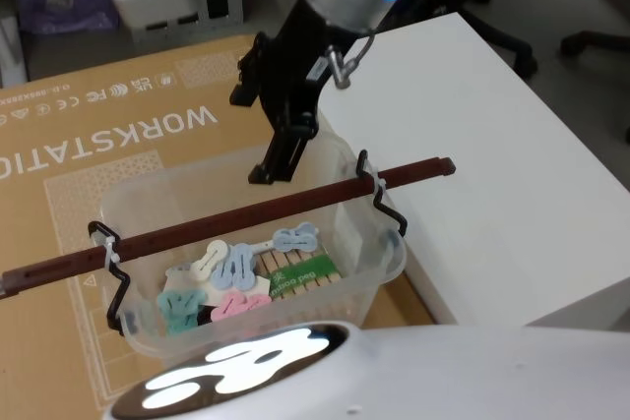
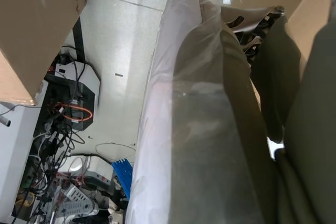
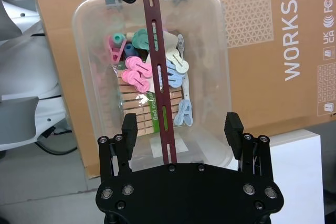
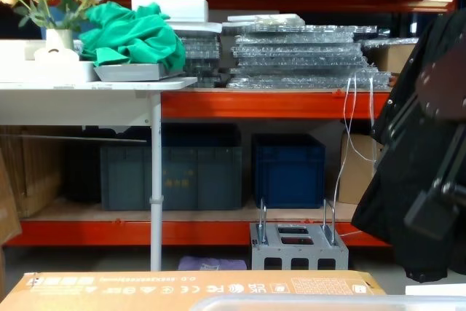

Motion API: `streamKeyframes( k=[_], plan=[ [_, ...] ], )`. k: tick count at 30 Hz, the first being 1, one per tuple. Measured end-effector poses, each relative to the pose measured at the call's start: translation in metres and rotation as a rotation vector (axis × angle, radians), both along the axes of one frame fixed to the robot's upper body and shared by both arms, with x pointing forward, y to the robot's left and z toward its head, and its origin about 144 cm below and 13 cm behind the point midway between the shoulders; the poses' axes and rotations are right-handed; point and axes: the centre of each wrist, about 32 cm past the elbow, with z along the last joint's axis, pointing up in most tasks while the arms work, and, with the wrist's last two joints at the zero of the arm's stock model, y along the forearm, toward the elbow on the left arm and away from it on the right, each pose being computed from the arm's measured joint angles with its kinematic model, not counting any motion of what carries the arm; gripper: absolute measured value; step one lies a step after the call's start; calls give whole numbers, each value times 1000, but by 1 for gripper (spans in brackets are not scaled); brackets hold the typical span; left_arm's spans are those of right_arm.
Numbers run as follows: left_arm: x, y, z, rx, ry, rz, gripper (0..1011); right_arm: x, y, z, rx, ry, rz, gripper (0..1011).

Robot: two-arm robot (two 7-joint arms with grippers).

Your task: Use one hand to grasp the basket and place it at the designated location.

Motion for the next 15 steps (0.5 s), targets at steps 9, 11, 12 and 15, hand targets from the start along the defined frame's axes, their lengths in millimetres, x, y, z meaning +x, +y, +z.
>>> streamKeyframes(
  k=[9, 11, 12, 15],
  plan=[
    [0, 0, 0, 0, 0, 0, 0, -1, -8, 8, 24, -3, -6, 1000],
    [0, 0, 0, 0, 0, 0, 0, -1, -8, 9, 26, -3, -8, 1000],
    [0, 0, 0, 0, 0, 0, 0, 0, -9, 9, 26, -2, -10, 1000],
    [0, 0, 0, 0, 0, 0, 0, 1, -9, 8, 25, 3, -13, 1000]
  ],
)
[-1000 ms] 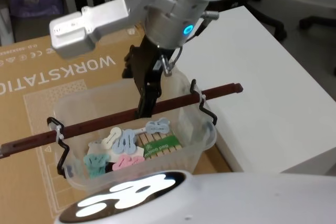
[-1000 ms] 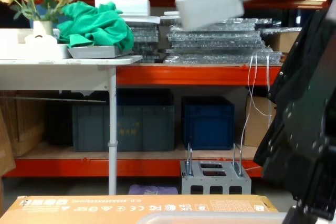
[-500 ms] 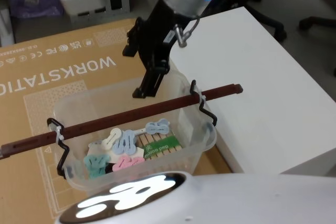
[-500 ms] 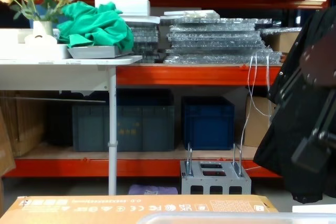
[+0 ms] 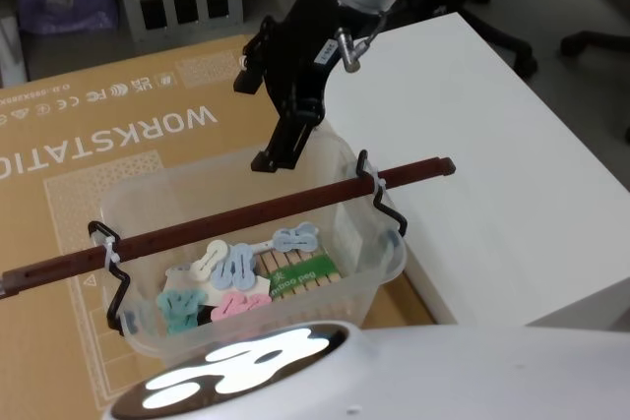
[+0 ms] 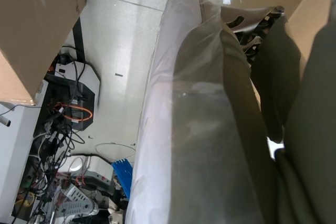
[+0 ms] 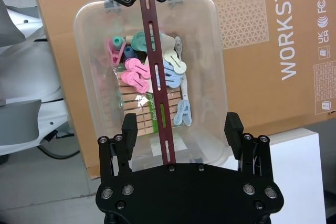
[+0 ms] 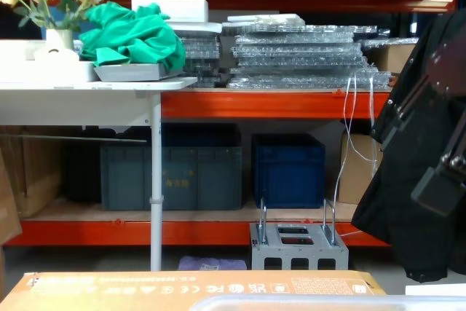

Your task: Use one hand to grasp the basket and place it at the designated location.

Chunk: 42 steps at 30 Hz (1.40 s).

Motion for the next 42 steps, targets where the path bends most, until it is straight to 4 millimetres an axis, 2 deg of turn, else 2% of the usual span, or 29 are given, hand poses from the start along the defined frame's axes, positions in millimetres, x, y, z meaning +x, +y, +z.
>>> streamKeyframes(
  k=[9, 13, 18, 29, 42],
  plan=[
    [0, 0, 0, 0, 0, 0, 0, 2, 10, -10, -30, 3, 11, 1000],
    [0, 0, 0, 0, 0, 0, 0, 2, 18, -19, -56, 1, 15, 1000],
    [0, 0, 0, 0, 0, 0, 0, 8, 35, -40, -112, 15, 8, 1000],
    [0, 0, 0, 0, 0, 0, 0, 17, 53, -68, -189, 28, -15, 1000],
    [0, 0, 0, 0, 0, 0, 0, 16, 65, -88, -246, 28, -19, 1000]
  ],
)
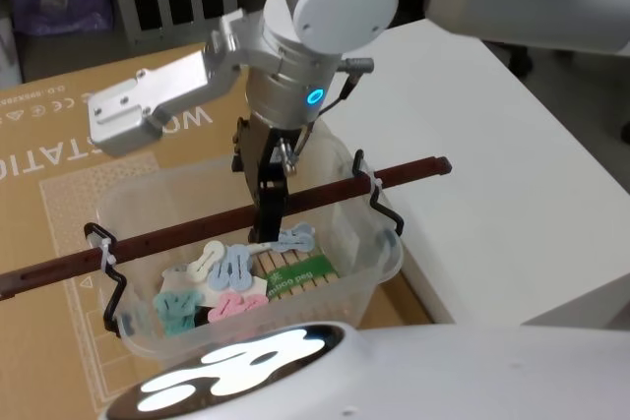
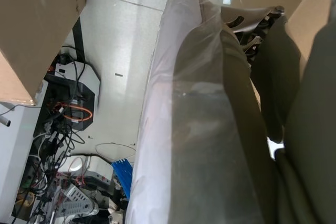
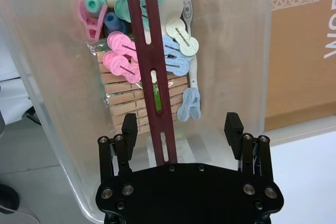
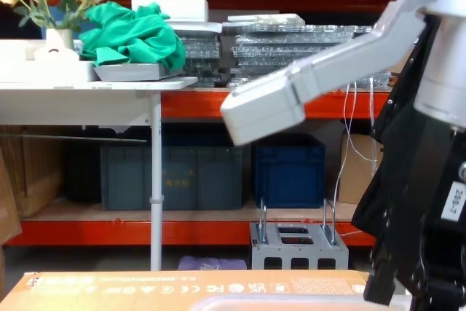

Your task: Use one hand to grasp the basket and place it at the designated location.

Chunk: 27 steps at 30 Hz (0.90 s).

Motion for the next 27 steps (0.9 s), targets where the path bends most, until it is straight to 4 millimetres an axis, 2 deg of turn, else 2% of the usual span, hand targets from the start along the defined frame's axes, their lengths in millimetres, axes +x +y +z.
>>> streamKeyframes(
  k=[12, 27],
  plan=[
    [0, 0, 0, 0, 0, 0, 0, -3, 9, -16, -38, 1, 7, 1000],
    [0, 0, 0, 0, 0, 0, 0, 0, 11, -19, -43, 4, -4, 1000]
  ],
)
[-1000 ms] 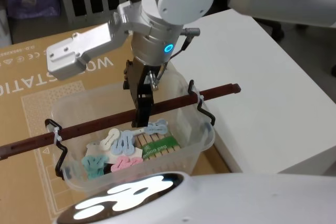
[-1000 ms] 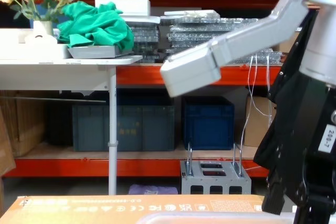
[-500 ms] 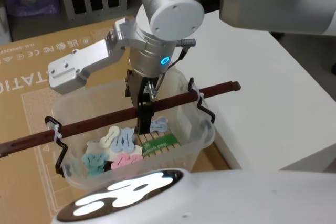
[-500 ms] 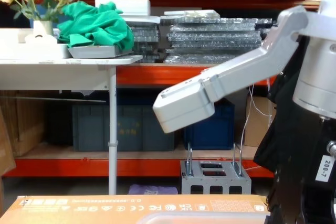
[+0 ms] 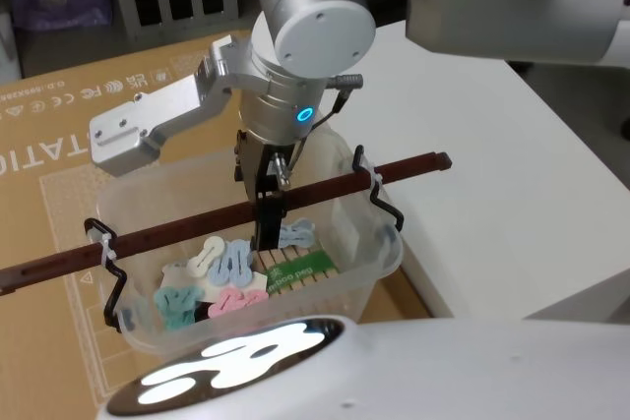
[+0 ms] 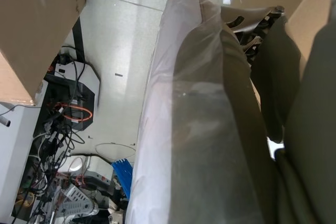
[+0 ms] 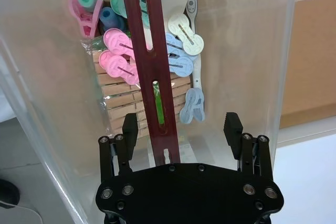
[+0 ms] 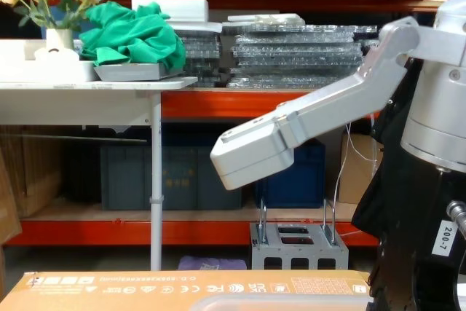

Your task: Use one hand to grasp the basket and place it at the designated location.

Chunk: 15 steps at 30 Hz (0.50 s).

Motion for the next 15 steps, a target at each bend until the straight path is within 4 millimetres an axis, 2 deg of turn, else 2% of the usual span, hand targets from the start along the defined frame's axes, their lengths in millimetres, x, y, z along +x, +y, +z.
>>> streamKeyframes(
  k=[4, 15],
  plan=[
    [0, 0, 0, 0, 0, 0, 0, 2, 0, 0, 0, 2, -6, 942],
    [0, 0, 0, 0, 0, 0, 0, 5, -3, 2, 14, 2, -19, 615]
  ],
)
